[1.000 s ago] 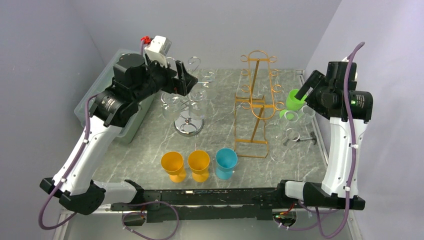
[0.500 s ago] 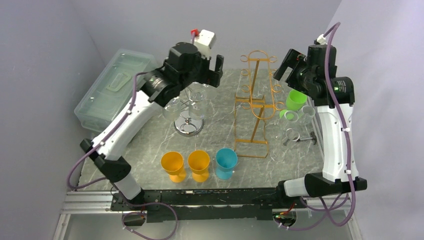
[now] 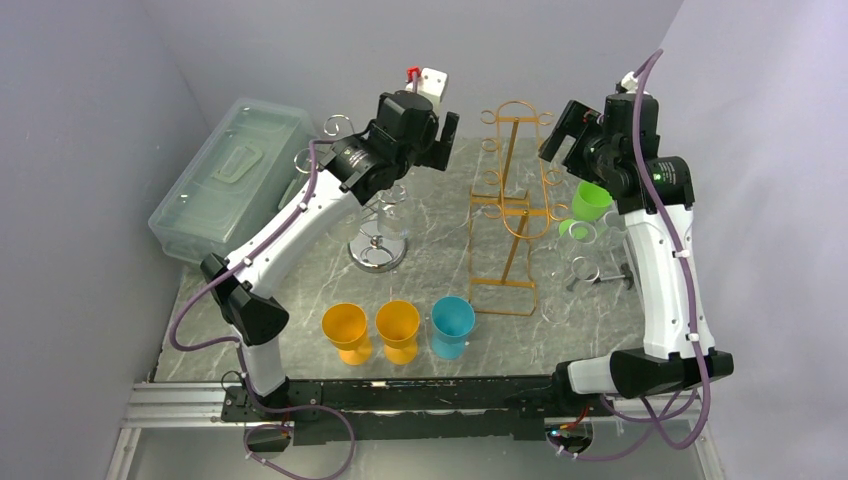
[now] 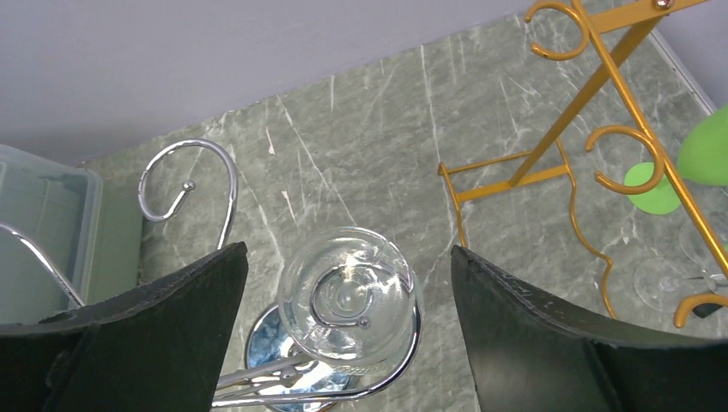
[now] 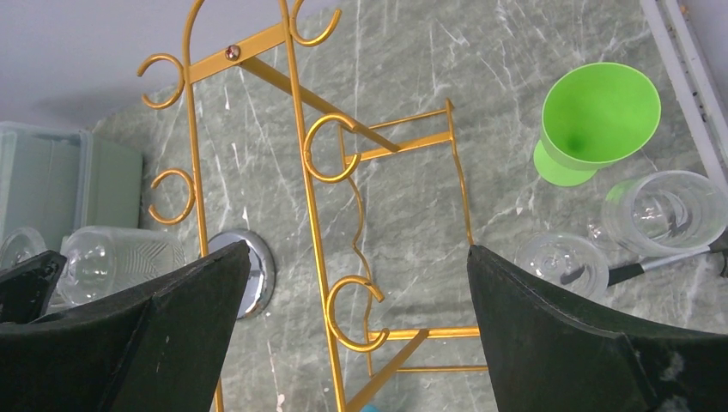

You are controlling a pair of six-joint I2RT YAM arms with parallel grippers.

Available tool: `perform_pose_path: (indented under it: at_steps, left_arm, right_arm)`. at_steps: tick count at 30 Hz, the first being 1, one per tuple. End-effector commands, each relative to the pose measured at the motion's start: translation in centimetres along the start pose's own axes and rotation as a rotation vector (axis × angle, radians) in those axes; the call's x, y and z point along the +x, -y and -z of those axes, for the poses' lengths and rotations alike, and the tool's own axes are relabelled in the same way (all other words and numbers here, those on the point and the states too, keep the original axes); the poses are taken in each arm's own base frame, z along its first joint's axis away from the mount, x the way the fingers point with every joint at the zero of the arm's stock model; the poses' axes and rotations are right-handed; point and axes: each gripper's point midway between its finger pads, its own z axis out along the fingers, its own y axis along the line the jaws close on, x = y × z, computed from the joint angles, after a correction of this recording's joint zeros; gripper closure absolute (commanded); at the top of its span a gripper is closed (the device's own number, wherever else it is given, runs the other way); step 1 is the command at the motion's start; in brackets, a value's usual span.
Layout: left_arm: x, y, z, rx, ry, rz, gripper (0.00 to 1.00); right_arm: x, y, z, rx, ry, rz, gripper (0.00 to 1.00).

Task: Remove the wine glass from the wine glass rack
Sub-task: Pick up the wine glass from the wine rack.

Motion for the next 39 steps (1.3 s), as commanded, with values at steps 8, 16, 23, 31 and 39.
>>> perform_pose_path:
  at_steps: [8, 16, 23, 31, 39]
  left_arm:
    - [-2.0, -0.1, 0.3, -0.025, 0.062, 0.092, 0.16]
    - [-1.2, -0.8, 0.0, -0.052, 0.05, 0.141, 0.19]
    - [-1.0, -1.1, -0.2, -0.047, 0.044, 0.185, 0.24]
    - [-1.0, -0.7, -0.1, -0.023, 0.044, 0.203, 0.33]
    - [-1.9, -0.4, 0.5, 0.008, 0.064, 0.207, 0.51]
  right_arm:
    - [-1.3, -0.6, 1.0, -0.041, 0.077, 0.027, 0.0]
    - [-0.6, -0.4, 0.5, -0.044, 0.063, 0.029, 0.0]
    - [-0.5, -0.3, 0.5, -0.042, 0.065, 0.028, 0.0]
    - [-0.4, -0.1, 0.5, -0.034, 0.065, 0.032, 0.0]
    - [-0.2, 0.0, 0.4, -0.034, 0.062, 0.034, 0.0]
